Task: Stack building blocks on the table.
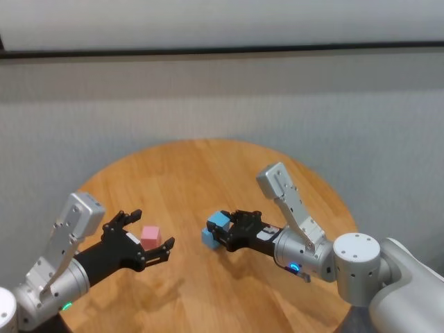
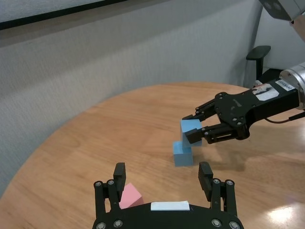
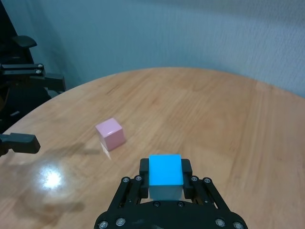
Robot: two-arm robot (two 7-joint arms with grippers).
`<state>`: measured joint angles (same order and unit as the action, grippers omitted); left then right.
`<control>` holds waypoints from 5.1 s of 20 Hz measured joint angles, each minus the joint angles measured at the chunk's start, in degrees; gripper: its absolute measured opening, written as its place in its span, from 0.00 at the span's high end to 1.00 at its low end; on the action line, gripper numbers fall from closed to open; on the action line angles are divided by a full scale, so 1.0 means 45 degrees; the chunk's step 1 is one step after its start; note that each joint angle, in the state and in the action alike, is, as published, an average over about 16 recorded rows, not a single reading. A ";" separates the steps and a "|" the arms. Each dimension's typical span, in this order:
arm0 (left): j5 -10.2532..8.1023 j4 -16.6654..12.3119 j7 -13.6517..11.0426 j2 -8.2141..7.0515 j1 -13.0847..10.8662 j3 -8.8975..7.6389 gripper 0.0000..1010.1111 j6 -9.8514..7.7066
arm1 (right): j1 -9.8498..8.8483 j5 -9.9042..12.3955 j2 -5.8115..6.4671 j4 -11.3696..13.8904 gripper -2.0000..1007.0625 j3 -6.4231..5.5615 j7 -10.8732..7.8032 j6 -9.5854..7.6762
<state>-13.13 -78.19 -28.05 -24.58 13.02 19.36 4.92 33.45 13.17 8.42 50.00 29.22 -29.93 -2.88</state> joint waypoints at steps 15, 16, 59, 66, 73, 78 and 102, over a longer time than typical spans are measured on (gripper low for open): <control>0.0000 0.0000 0.0000 0.0000 0.0000 0.0000 0.01 0.0000 | 0.0186 -0.0116 -0.0008 -0.0175 0.63 0.0110 -0.0190 -0.0256; 0.0000 0.0000 0.0000 0.0000 0.0000 0.0000 0.01 0.0000 | 0.0213 -0.0125 -0.0019 -0.0204 0.63 0.0122 -0.0202 -0.0271; 0.0000 0.0000 0.0000 0.0000 0.0000 0.0000 0.01 0.0000 | 0.0538 -0.0146 -0.0360 -0.0746 0.63 0.0059 -0.0099 -0.0613; 0.0000 0.0000 0.0000 0.0000 0.0000 0.0000 0.01 0.0000 | 0.0528 -0.0142 -0.0372 -0.0743 0.63 0.0045 -0.0074 -0.0656; 0.0000 0.0000 0.0000 0.0000 0.0000 0.0000 0.01 0.0000 | 0.0514 -0.0133 -0.0389 -0.0757 0.56 0.0018 -0.0037 -0.0613; 0.0000 0.0000 0.0000 0.0000 0.0000 0.0000 0.01 0.0000 | 0.0484 -0.0131 -0.0394 -0.0730 0.45 -0.0014 0.0024 -0.0533; 0.0000 0.0000 0.0000 0.0000 0.0000 0.0000 0.01 0.0000 | -0.1200 -0.0079 0.1519 0.2686 0.01 -0.1472 0.1415 0.0016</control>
<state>-13.13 -78.19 -28.05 -24.58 13.02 19.36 4.92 28.05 12.82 15.26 62.09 22.60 -23.57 -2.81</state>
